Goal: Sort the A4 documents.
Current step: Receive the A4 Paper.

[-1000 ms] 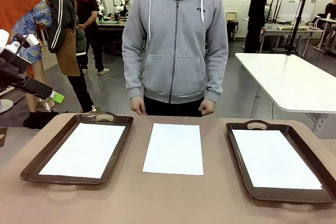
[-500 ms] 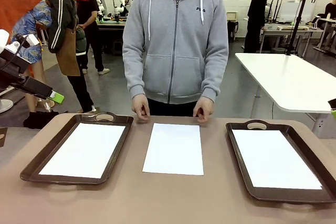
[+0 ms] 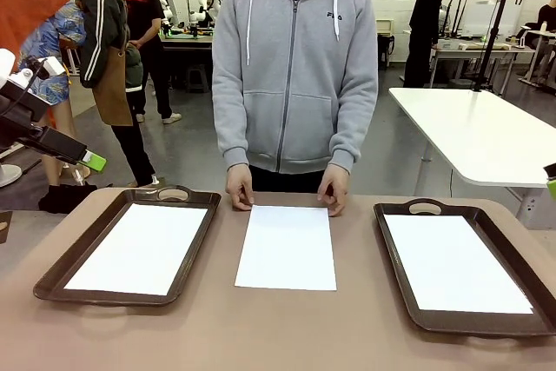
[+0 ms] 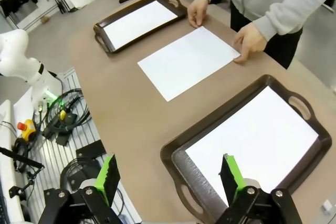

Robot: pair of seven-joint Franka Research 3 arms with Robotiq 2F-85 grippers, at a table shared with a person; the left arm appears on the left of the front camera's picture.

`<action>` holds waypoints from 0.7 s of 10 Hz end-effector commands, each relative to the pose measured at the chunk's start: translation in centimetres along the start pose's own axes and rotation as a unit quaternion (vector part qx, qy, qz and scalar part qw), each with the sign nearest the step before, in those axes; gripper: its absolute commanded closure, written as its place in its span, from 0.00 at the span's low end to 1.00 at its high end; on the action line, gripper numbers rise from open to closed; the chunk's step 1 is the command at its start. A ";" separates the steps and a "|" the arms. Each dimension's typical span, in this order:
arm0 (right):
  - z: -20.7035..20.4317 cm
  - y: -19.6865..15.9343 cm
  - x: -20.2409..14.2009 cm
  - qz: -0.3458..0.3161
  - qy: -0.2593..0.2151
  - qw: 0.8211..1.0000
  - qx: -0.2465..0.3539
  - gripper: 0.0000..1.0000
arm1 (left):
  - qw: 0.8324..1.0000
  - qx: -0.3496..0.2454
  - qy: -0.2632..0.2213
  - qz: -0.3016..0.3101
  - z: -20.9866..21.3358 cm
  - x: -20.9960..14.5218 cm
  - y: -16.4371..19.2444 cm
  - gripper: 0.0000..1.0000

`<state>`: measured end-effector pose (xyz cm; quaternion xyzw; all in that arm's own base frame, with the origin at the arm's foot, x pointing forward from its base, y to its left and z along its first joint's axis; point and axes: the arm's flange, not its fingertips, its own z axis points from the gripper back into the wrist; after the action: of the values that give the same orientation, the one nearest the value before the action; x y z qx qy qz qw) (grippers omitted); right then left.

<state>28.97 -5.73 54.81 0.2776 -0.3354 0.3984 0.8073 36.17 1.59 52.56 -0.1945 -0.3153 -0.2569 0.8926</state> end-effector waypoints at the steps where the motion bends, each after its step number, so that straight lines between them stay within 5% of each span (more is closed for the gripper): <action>1: -0.1 0.2 0.0 0.006 0.003 1.000 0.007 0.00 | 1.000 0.004 -0.002 0.000 -0.2 -0.1 0.0 0.00; 7: -0.1 0.2 0.0 0.006 0.003 1.000 0.007 0.00 | 1.000 0.004 -0.002 0.000 -0.2 -0.1 0.0 0.00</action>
<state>28.91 -5.51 54.92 0.2783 -0.3356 0.4020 0.8052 36.17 1.59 52.56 -0.1945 -0.3153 -0.2569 0.8926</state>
